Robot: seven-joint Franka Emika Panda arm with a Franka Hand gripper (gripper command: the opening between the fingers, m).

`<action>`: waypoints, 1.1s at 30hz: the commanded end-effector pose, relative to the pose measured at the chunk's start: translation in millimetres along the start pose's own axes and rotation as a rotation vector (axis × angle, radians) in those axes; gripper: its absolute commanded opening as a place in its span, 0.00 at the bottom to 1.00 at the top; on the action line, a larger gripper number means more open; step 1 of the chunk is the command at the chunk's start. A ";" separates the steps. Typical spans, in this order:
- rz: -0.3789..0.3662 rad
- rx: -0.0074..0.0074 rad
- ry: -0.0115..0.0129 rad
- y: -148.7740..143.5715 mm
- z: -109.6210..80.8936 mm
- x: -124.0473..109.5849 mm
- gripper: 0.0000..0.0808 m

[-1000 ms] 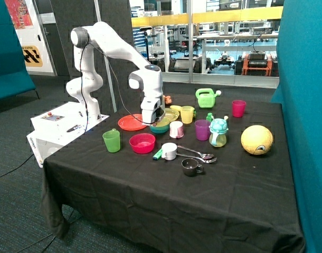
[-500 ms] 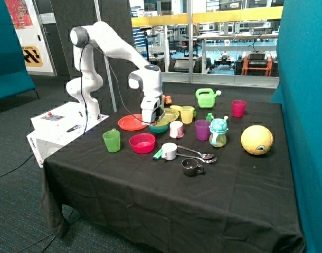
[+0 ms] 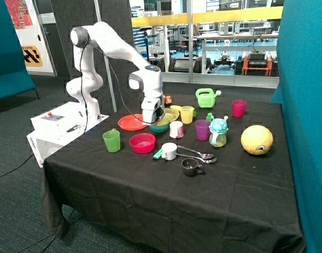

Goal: Stack the bowls

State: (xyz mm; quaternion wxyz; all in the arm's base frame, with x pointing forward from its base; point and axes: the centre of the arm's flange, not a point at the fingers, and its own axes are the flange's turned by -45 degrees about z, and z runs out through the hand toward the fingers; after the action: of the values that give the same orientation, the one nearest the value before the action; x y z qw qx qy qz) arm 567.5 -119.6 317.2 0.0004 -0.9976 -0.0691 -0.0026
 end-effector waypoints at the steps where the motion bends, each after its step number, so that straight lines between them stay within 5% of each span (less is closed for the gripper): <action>1: 0.000 -0.0005 -0.0052 -0.6 3.6 5.1 0.74; 9: -0.007 -0.0005 -0.0052 0.3 -0.3 8.2 0.75; 33: -0.006 -0.0005 -0.0052 23.2 -29.7 -14.0 0.56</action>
State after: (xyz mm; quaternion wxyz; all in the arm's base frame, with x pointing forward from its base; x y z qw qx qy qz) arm 567.0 -129.6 337.9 0.0004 -0.9969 -0.0784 0.0022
